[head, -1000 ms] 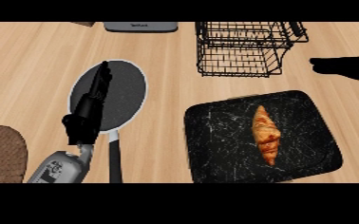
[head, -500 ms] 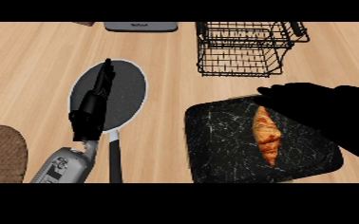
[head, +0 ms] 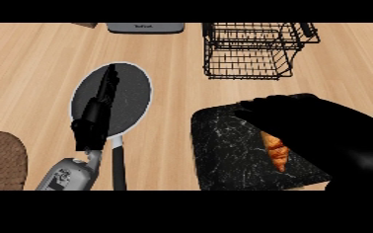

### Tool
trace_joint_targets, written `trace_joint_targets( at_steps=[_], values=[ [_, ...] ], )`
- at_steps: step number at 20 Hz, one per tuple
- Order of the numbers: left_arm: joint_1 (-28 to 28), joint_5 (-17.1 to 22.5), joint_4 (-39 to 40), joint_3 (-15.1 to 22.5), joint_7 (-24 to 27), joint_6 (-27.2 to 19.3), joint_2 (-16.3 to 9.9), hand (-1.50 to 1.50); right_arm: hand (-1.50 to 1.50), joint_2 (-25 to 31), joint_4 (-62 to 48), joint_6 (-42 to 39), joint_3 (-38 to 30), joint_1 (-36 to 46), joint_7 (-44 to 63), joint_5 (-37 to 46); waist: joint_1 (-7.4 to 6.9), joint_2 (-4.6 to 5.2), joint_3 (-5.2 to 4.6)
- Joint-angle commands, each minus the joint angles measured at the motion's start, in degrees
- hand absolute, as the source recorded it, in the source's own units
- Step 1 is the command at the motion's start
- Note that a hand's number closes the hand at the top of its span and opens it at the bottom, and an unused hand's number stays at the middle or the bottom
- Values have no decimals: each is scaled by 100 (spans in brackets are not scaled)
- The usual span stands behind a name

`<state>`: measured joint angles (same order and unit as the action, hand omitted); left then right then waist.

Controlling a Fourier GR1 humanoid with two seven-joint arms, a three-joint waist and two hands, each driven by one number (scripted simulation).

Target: Pick the croissant from the tray and place it in the tiered basket

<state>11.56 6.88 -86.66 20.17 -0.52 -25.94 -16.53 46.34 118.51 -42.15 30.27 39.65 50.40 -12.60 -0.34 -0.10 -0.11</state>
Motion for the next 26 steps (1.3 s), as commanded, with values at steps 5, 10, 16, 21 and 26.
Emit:
trace_joint_targets(
  at_steps=[5,10,16,21,26],
  values=[
    [-20,78,188,-265,173,303,-6,0,-150,391,199,-461,183,-6,860,-124,56,-2,1],
    [-29,-109,261,-243,202,239,159,0,-150,303,77,-520,372,-238,499,707,32,13,8],
    [8,-123,313,-426,235,471,85,0,-150,161,-181,-855,466,-130,375,1139,15,14,6],
    [36,-374,146,-303,-25,233,422,0,-150,107,45,-1216,431,-330,-275,1619,22,12,12],
    [-61,-279,-32,-544,-34,562,235,0,-150,-262,-27,-1198,745,-656,-921,2973,1,19,15]
  ],
)
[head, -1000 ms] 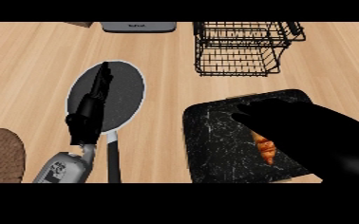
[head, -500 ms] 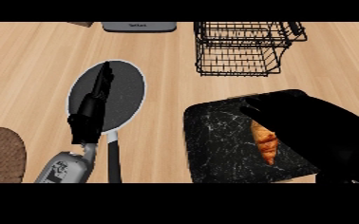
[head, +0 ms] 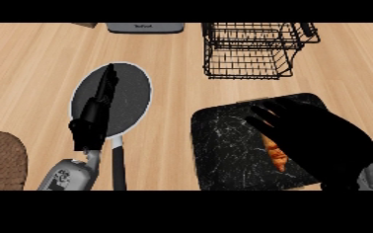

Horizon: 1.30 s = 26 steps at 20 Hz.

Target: Pick the croissant from the tray and place it in the tiered basket

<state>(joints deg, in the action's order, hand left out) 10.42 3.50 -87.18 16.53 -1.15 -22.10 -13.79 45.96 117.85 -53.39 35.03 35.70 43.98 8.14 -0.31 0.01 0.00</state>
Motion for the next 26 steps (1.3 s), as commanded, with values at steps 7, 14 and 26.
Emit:
trace_joint_targets(
  at_steps=[7,14,26],
  values=[
    [-93,-191,67,-123,77,83,299,0,-150,-41,-244,280,-35,-847,-948,2124,20,8,4],
    [-59,-378,-226,-230,-277,233,351,0,-150,-326,-590,102,-454,-1252,-1397,2505,32,-4,2],
    [-47,-671,91,-429,26,455,590,0,-150,-672,-1496,606,-495,-1529,-2976,3637,23,6,1]
  ],
)
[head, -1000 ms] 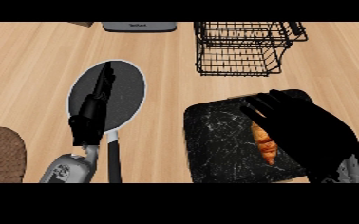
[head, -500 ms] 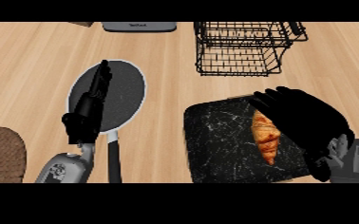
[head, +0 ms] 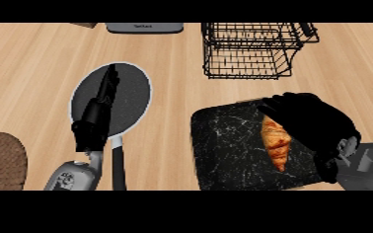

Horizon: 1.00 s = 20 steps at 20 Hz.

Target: Pick the croissant from the tray and place it in the tiered basket

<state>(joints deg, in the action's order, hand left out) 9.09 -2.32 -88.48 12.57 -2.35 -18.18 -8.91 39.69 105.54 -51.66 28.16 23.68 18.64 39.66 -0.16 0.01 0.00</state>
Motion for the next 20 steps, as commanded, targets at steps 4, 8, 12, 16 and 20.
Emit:
trace_joint_targets(
  at_steps=[4,8,12,16,20],
  values=[
    [7,-141,544,-127,465,55,333,0,-150,-436,-268,-329,-195,-35,-258,394,20,2,-2],
    [-323,-244,-427,-61,-204,238,112,0,-150,-758,-372,-67,-27,-305,-184,870,-3,-6,1],
    [488,-329,436,-364,-152,179,346,0,-150,-1089,-293,-429,-32,-175,-114,1038,20,1,-1],
    [-239,-292,-212,-353,-42,323,315,0,-150,-1088,-428,-354,-189,-294,-425,1364,2,-5,-1],
    [-296,-236,-482,-421,-276,551,230,0,-150,-1132,-1017,1,-177,-265,-837,1647,-8,-2,0]
  ],
)
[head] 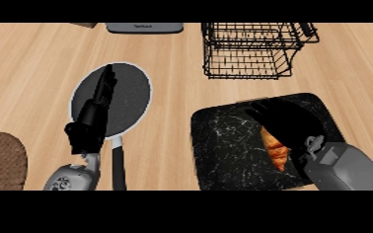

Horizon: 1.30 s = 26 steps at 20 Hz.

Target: Pick the croissant from the tray and place it in the tiered basket

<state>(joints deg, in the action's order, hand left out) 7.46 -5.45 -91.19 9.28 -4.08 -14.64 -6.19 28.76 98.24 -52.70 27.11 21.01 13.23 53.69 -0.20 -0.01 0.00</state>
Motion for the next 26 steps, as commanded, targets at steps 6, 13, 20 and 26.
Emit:
trace_joint_targets(
  at_steps=[6,13,20,26],
  values=[
    [252,-89,150,-114,-189,231,170,0,-150,-215,-239,47,-105,-199,-449,558,13,1,0],
    [11,-74,201,-338,211,374,160,0,-150,-541,-542,201,-315,-261,-620,899,12,0,-1],
    [197,-81,545,-602,361,414,133,0,-150,-633,-840,1027,-522,-564,-994,1094,19,3,0],
    [91,-384,139,-215,32,204,400,0,150,-244,-1250,2320,-151,-416,-1775,1724,-18,9,4]
  ],
)
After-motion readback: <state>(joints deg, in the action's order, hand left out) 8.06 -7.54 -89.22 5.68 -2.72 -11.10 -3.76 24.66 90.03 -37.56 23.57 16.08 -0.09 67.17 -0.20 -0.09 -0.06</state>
